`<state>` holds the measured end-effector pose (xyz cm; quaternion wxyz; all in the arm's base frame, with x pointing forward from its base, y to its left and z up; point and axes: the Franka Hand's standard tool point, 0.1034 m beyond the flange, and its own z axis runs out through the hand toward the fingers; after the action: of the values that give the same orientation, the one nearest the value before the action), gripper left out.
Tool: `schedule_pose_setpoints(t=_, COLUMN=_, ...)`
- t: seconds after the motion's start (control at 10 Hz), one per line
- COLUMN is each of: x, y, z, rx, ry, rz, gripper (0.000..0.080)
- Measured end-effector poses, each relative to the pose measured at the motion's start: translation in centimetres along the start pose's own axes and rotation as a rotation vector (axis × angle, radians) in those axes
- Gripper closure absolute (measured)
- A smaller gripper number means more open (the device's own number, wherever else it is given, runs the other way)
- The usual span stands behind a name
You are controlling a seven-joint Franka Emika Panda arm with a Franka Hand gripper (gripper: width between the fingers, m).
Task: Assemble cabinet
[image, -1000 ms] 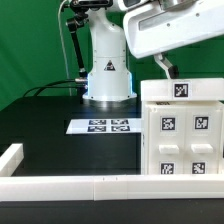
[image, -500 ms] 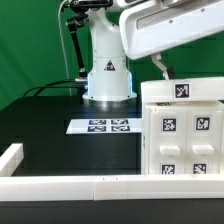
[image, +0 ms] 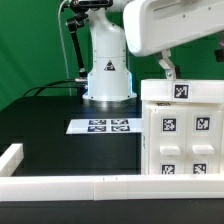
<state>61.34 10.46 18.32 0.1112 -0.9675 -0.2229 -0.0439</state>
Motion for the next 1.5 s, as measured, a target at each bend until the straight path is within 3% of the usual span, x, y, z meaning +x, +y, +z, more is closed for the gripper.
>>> schedule_pose_setpoints(t=0.4, x=-0.4, y=0.7, z=0.5, rx=-0.015, ry=-0.021, rz=-0.299, gripper=0.0003)
schedule_pose_setpoints(t=0.9, x=-1.0, y=2.0, z=0.6, rx=-0.014, ry=-0.029, rz=-0.662, gripper=0.0003)
schedule_pose_setpoints(t=1.5, x=-1.2, y=2.5, z=1.5, rx=-0.014, ry=-0.029, rz=-0.592, gripper=0.0003)
